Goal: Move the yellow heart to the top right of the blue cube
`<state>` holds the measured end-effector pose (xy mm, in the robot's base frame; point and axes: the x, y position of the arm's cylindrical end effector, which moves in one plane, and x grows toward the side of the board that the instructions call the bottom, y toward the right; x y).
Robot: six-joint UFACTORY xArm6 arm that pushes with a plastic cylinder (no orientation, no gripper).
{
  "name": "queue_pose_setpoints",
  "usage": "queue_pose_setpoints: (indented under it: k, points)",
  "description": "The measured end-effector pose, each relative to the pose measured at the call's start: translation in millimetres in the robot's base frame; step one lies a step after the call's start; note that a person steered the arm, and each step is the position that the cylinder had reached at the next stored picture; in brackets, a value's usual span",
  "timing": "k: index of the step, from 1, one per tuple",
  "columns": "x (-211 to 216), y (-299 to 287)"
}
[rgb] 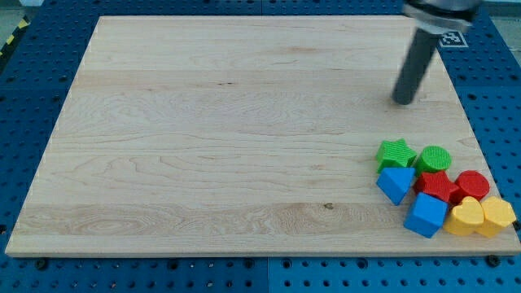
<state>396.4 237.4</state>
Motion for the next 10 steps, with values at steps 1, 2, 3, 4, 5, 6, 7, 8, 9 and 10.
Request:
queue_pose_setpoints:
  k: [1,2,3,4,5,6,7,8,9,10]
  points:
    - [15.1,72.0]
    - [37.5,106.8]
    - [40.9,108.0]
    - [69.8,107.9]
    - [161.4,107.7]
    - [218.6,104.0]
    - [218.8,86.3]
    - [220.7,36.9]
    - [211.4,-11.3]
    - [181.9,-65.4]
